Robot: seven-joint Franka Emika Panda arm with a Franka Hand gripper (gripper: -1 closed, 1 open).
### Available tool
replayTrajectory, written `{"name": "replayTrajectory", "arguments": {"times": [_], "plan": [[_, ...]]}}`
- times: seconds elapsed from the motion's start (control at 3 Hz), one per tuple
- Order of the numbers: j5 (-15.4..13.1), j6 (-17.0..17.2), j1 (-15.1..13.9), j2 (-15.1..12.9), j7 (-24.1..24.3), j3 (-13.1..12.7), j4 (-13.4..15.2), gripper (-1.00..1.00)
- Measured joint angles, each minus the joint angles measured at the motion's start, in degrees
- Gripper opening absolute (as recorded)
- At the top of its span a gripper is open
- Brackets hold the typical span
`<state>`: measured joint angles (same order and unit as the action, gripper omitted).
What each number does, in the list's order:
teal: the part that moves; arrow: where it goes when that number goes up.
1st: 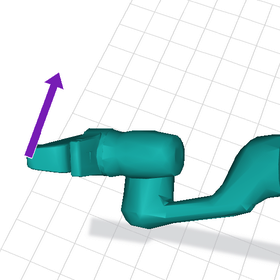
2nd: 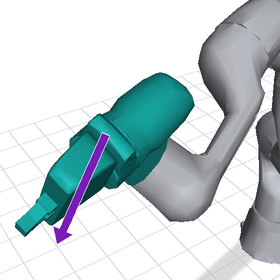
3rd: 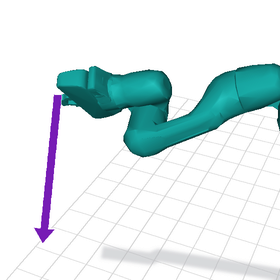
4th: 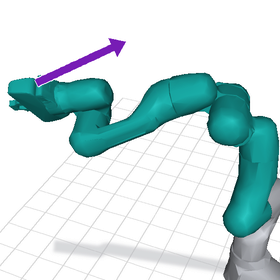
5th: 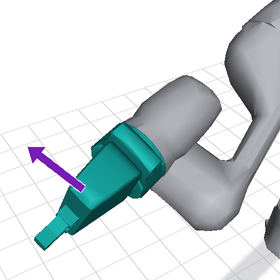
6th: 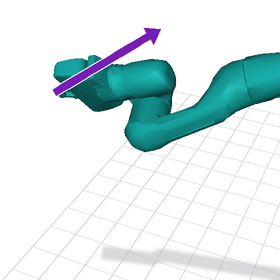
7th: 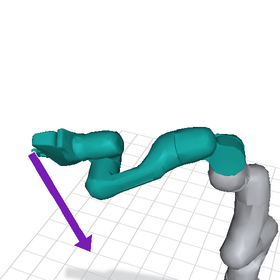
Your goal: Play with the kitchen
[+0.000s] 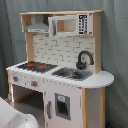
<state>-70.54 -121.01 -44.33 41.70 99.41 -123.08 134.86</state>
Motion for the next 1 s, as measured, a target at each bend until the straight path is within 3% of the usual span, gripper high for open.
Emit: {"name": "replayTrajectory", "arguments": {"times": [0.67, 1.0], "plan": [[-2.20, -5.14, -10.39, 0.61, -0.01, -0.08, -0.03, -1.00], [-4.46, -7.82, -14.59, 0.61, -0.01, 1.42, -1.21, -1.00]]}}
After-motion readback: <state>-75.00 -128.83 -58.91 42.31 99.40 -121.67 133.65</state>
